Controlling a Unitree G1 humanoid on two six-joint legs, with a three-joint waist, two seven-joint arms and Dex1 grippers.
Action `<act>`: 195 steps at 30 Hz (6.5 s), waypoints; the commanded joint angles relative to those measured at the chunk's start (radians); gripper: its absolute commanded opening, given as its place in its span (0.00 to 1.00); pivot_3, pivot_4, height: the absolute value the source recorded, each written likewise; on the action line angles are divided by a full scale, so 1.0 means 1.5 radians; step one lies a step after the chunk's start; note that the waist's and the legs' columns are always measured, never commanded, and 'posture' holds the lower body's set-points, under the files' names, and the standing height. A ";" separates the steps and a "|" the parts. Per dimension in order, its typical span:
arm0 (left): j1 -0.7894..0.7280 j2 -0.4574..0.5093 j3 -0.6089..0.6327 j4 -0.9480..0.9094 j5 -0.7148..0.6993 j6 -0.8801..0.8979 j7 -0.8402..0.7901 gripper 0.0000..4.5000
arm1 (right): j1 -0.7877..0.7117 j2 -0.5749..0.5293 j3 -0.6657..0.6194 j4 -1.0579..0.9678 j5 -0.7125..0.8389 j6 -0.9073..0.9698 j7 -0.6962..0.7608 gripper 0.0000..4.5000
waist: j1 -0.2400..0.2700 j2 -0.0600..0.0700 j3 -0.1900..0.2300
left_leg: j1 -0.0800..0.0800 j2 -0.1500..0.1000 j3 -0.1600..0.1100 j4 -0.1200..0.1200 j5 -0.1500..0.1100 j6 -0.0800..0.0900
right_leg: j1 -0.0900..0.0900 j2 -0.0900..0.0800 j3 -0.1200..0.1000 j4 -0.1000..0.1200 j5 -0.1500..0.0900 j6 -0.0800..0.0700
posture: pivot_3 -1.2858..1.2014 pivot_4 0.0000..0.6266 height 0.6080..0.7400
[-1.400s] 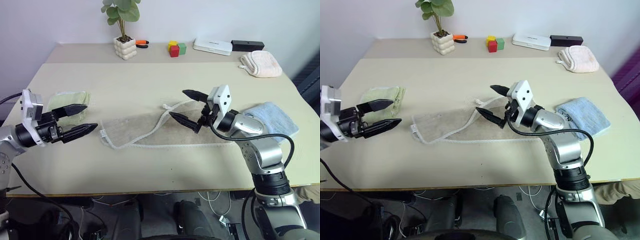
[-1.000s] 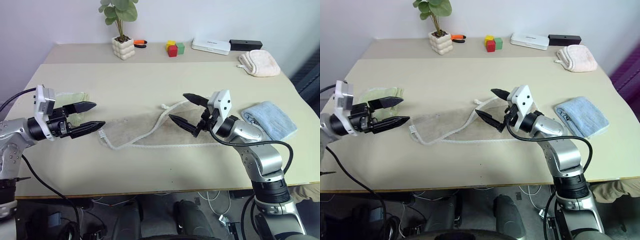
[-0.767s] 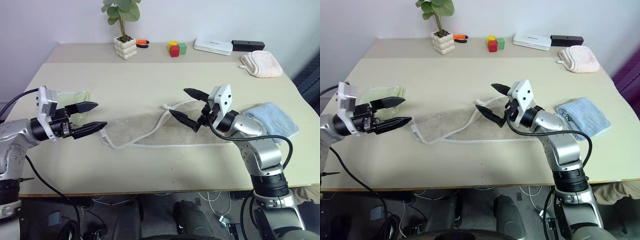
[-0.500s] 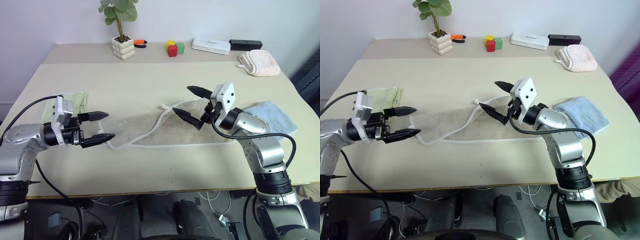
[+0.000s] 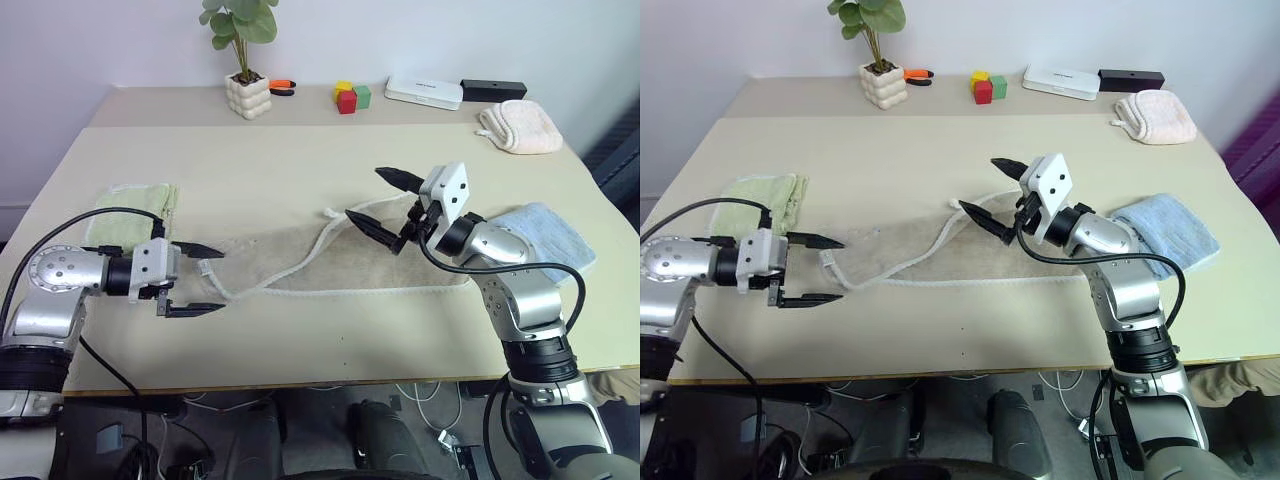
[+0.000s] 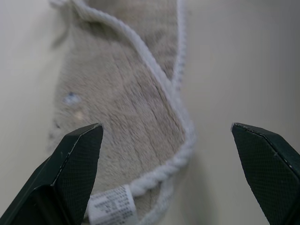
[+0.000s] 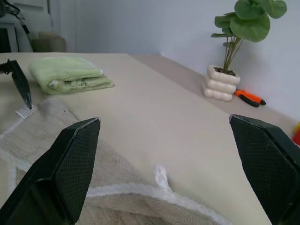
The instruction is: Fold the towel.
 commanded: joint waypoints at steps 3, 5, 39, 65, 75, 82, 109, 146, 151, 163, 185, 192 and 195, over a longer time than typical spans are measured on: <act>-0.027 -0.025 -0.025 0.044 0.029 -0.089 0.009 0.99 | -0.003 0.001 -0.011 -0.033 0.001 -0.008 -0.012 1.00 | 0.001 0.000 0.000 | 0.000 0.000 0.000 0.000 0.000 0.000 | 0.000 0.000 0.000 0.000 0.000 0.000 | 0.52 0.24 1.00; -0.033 -0.026 -0.031 0.059 0.038 -0.110 0.011 0.99 | -0.002 0.002 -0.010 -0.037 0.001 -0.006 -0.016 1.00 | 0.001 0.000 0.000 | 0.000 0.000 0.000 0.000 0.000 0.000 | 0.000 0.000 0.000 0.000 0.000 0.001 | 0.52 0.24 1.00; -0.092 -0.011 0.030 0.094 -0.024 -0.045 0.060 0.01 | -0.069 -0.026 0.009 0.154 -0.176 -0.047 -0.134 1.00 | -0.001 0.000 0.000 | 0.000 0.000 0.000 0.000 0.000 0.000 | 0.000 0.000 0.000 0.001 0.001 0.002 | 0.52 0.24 1.00; 0.172 -0.022 0.107 -0.143 -0.076 0.006 0.164 0.01 | -0.423 0.045 -0.117 0.832 -0.173 0.080 -0.317 1.00 | -0.013 0.001 0.000 | 0.000 0.000 0.002 -0.002 0.000 0.000 | -0.003 -0.001 0.001 0.002 0.001 0.002 | 0.52 0.24 1.00; 0.184 -0.026 0.107 -0.156 -0.078 0.008 0.172 0.01 | -0.438 0.062 -0.132 0.873 -0.157 0.070 -0.285 1.00 | -0.022 0.001 0.000 | 0.000 0.000 0.002 -0.002 0.000 0.000 | -0.002 0.000 0.001 0.002 0.001 0.002 | 0.52 0.24 1.00; 0.179 -0.028 0.102 -0.153 -0.077 0.006 0.168 0.00 | -0.443 0.085 -0.103 0.894 -0.181 0.045 -0.264 0.71 | -0.023 0.001 0.000 | 0.000 0.000 0.002 -0.002 0.000 0.000 | -0.003 0.000 0.001 0.002 0.001 0.002 | 0.52 0.24 1.00; 0.105 -0.054 0.131 -0.095 -0.104 0.061 0.223 0.00 | -0.085 -0.020 -0.128 0.216 -0.047 0.049 -0.043 0.02 | -0.020 0.001 0.001 | 0.000 0.000 0.002 -0.002 0.000 0.000 | -0.002 0.000 0.001 0.002 0.001 0.003 | 0.52 0.24 1.00; 0.074 -0.072 0.110 -0.091 -0.098 0.080 0.200 0.00 | 0.079 -0.302 0.002 -0.073 -0.022 0.156 0.220 0.99 | 0.002 0.000 0.000 | 0.000 0.000 0.001 0.000 0.000 0.000 | 0.000 0.000 0.001 0.001 0.000 0.000 | 0.52 0.24 1.00; 0.076 -0.074 0.109 -0.093 -0.098 0.081 0.198 0.00 | 0.131 -0.369 0.013 -0.107 -0.036 0.167 0.256 0.99 | 0.001 0.000 0.000 | 0.000 0.000 0.001 0.000 0.000 0.000 | 0.000 -0.001 0.001 0.000 0.000 0.000 | 0.52 0.24 1.00; 0.070 -0.076 0.104 -0.086 -0.092 0.079 0.192 0.00 | 0.147 -0.354 0.014 -0.107 -0.023 0.203 0.252 0.59 | 0.000 0.000 0.000 | 0.000 0.000 0.001 0.001 0.000 0.000 | 0.000 -0.001 0.001 0.000 0.000 0.000 | 0.52 0.24 1.00; -0.047 -0.087 0.089 0.111 -0.045 0.131 0.221 0.00 | -0.029 -0.340 0.064 0.141 -0.205 -0.076 0.169 0.01 | -0.001 0.000 0.000 | 0.001 0.000 0.001 0.001 0.000 0.000 | 0.000 0.000 0.001 0.000 0.000 0.000 | 0.52 0.24 1.00; -0.337 -0.111 0.058 0.411 0.074 0.039 0.368 0.00 | -0.244 -0.237 0.114 0.409 -0.356 -0.220 0.005 0.01 | 0.001 0.000 0.001 | -0.001 0.000 0.001 0.001 0.000 0.000 | -0.001 0.001 0.001 0.001 0.001 0.003 | 0.52 0.24 1.00; -0.474 -0.123 0.061 0.515 0.101 0.014 0.455 0.00 | -0.346 -0.211 0.123 0.529 -0.406 -0.277 -0.085 0.01 | 0.001 0.000 0.001 | -0.001 -0.001 0.001 0.001 0.000 0.000 | -0.001 0.000 0.001 0.000 0.002 0.004 | 0.52 0.24 1.00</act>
